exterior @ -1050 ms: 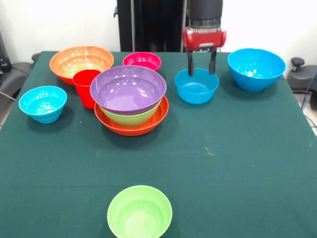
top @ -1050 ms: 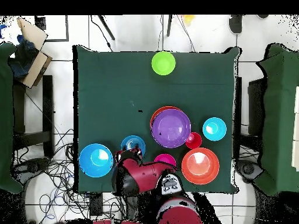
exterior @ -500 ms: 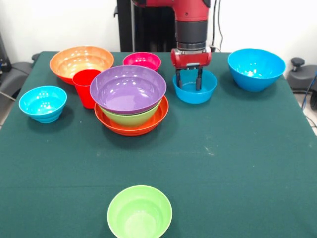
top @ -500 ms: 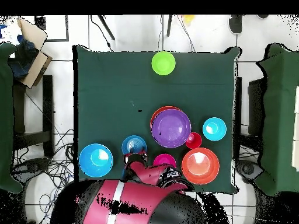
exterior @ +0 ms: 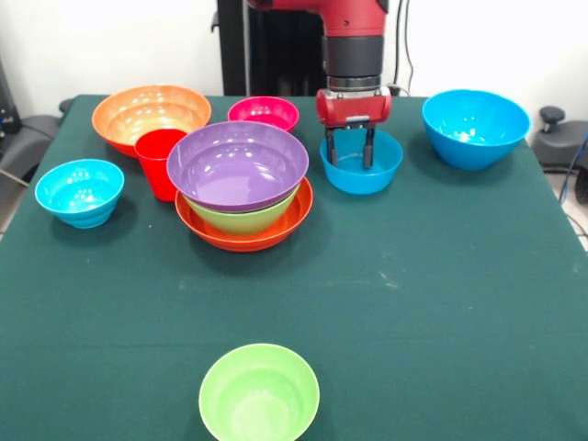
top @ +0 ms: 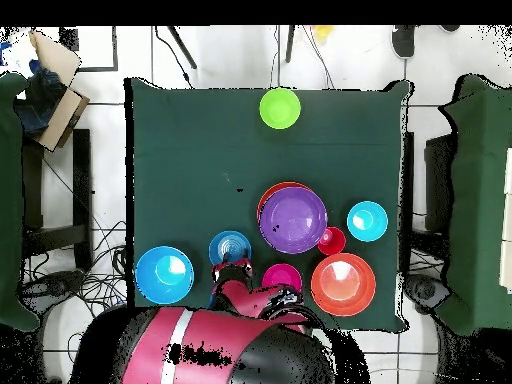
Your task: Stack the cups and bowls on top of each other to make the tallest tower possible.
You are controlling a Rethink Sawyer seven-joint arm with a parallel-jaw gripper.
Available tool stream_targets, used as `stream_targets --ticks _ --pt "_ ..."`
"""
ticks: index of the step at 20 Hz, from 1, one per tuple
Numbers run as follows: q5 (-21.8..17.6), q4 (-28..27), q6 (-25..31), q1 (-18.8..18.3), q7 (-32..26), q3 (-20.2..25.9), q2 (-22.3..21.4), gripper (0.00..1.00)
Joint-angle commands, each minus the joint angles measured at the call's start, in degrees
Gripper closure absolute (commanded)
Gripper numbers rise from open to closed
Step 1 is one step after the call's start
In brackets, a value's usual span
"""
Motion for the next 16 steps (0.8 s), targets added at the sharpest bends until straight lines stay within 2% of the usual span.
stream_targets --ticks 1,7,13,16 --pt "0.13 -6.94 5.04 0.41 5.02 3.01 3.14 0.00" --pt "0.13 -3.28 8.83 0.64 5.42 3.58 -2.03 0.00" --pt "0.79 -3.12 10.85 1.01 5.70 4.07 -3.65 0.00" --pt "0.82 -0.04 14.34 0.82 6.02 4.67 -8.15 0.00"
